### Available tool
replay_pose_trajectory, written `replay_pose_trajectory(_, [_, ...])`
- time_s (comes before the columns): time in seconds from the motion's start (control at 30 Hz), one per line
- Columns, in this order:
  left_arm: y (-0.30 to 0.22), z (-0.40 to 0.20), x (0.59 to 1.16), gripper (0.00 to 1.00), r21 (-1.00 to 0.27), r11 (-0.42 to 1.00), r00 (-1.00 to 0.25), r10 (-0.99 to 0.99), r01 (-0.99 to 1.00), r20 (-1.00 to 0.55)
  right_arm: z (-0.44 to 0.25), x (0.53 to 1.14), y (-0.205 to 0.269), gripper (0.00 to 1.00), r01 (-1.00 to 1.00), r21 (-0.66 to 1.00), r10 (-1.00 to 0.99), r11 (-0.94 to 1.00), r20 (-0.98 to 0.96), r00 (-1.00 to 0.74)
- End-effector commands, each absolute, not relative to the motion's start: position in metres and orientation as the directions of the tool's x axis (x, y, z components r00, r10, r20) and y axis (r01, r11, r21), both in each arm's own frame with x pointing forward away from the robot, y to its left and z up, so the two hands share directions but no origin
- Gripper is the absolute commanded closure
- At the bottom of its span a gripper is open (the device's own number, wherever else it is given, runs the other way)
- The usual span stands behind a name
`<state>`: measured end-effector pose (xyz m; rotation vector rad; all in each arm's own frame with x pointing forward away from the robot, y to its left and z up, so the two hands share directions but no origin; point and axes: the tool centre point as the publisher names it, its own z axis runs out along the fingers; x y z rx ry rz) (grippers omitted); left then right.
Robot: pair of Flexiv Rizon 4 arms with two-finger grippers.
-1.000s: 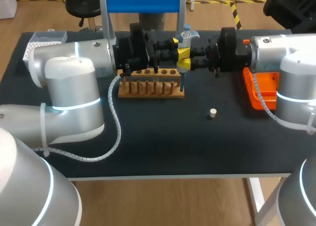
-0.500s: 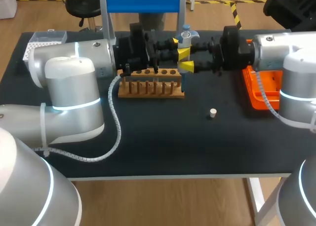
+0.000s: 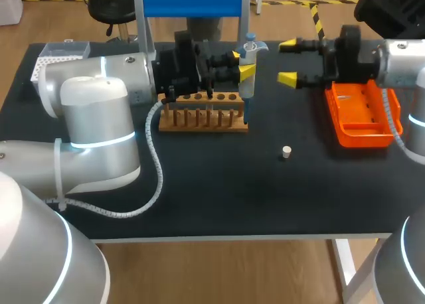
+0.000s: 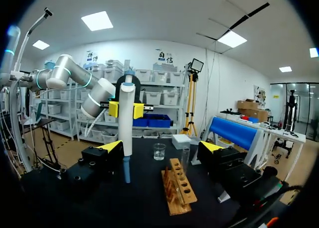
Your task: Invert the test tube, pick up the pipette, mount the tip to pipette, aspirate from beaker and dispense into the tube, eject the tip, return the pipette, and cap with the stopper.
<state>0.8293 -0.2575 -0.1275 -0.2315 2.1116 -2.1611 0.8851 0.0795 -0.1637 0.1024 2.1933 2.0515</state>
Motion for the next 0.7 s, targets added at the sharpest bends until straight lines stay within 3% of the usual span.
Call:
replay_pose_trajectory(0.03, [-0.26,-0.129,0.828,1.0,-0.999,-0.031,-0.98,-0.194,-0.024,0.029,-0.157,0.911,0.084,0.0,-0.046,0.995,0.149,0.09,-0.059,-0.987])
replay_pose_trajectory(0.7, [-0.26,-0.129,0.828,1.0,-0.999,-0.031,-0.98,-0.194,-0.024,0.029,-0.152,1.022,0.126,0.0,-0.063,0.985,0.244,0.163,-0.102,-0.964])
